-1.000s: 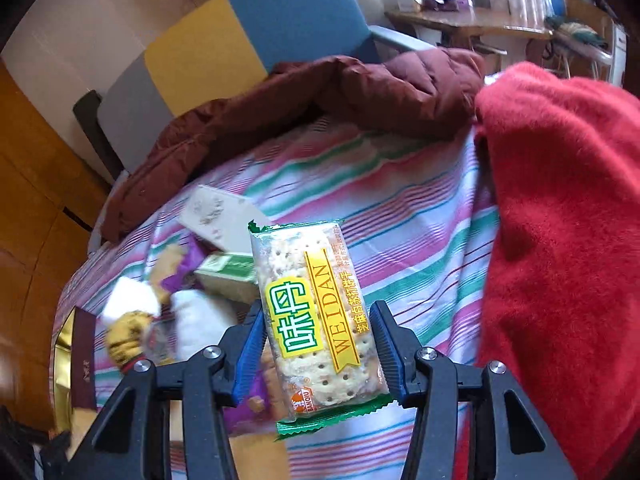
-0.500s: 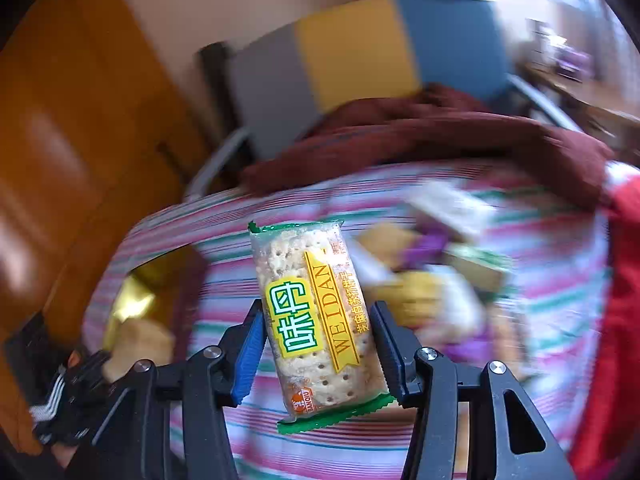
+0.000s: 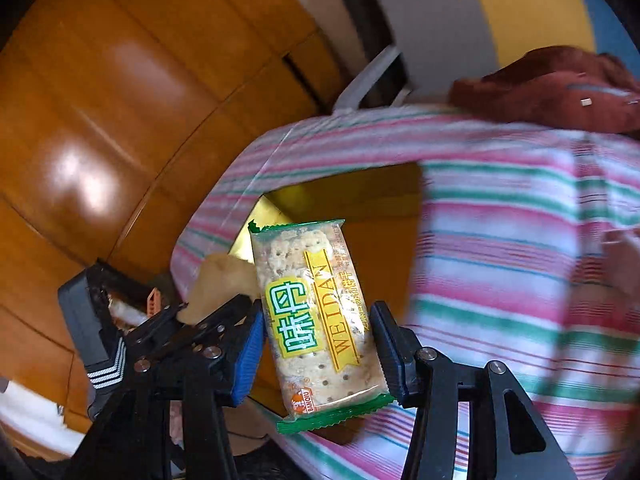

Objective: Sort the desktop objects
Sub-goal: 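Carry the sponge and cracker pack into the gold tray and open both tools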

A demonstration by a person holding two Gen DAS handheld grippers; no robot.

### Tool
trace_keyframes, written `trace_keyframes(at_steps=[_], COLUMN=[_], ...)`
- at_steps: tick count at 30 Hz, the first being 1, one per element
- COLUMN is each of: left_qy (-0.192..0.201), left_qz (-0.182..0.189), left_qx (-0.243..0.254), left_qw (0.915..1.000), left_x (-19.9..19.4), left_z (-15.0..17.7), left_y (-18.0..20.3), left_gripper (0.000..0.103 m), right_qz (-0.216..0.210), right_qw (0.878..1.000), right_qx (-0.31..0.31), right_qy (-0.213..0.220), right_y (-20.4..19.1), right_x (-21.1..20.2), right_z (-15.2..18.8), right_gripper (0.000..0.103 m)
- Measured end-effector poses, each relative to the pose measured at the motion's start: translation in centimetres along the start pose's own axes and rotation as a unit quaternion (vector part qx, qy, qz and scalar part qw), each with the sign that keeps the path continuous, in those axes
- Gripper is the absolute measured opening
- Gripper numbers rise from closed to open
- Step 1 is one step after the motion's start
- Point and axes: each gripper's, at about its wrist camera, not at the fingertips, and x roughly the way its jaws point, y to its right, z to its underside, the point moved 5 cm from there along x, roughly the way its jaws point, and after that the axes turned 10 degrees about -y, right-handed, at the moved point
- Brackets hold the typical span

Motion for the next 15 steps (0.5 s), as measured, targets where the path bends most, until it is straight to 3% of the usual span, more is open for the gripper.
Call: trace_keyframes(at_steps=[4,8,10,15], left_qy=[-0.011,-0.018,-0.017,-0.016], left_qz=[-0.022,-0.027,-0.033,-0.029], left_qx=[-0.029,-0.062,-0.068,-0.08], left_qw=[0.9993,0.9975,0.997,0.9963], left_x=[0.4,0.6,0.6,0.9], left_z=[0.9,1.6,1.7,2.1], left_y=[-2.8,-5.1,-5.6,-6.0], left_gripper=[0.055,0.058,0.058,0.06], right_qz=[-0.022,-0.072,-0.081,-0.055], right_qw=[0.999,0.996,0.995,0.996], right_qx=[0.0,0.017,0.02,0.02], right_qy=[-0.031,-0.044,-0.052,-0.07], right_y=[-2.6,-3.4,-3.6,-3.0], right_x=[3.8,6.3,7.2,8.7], right_z=[-0.3,-0.3,0.4,1.6], right_gripper=[0.056,0.079,0.08,0.08])
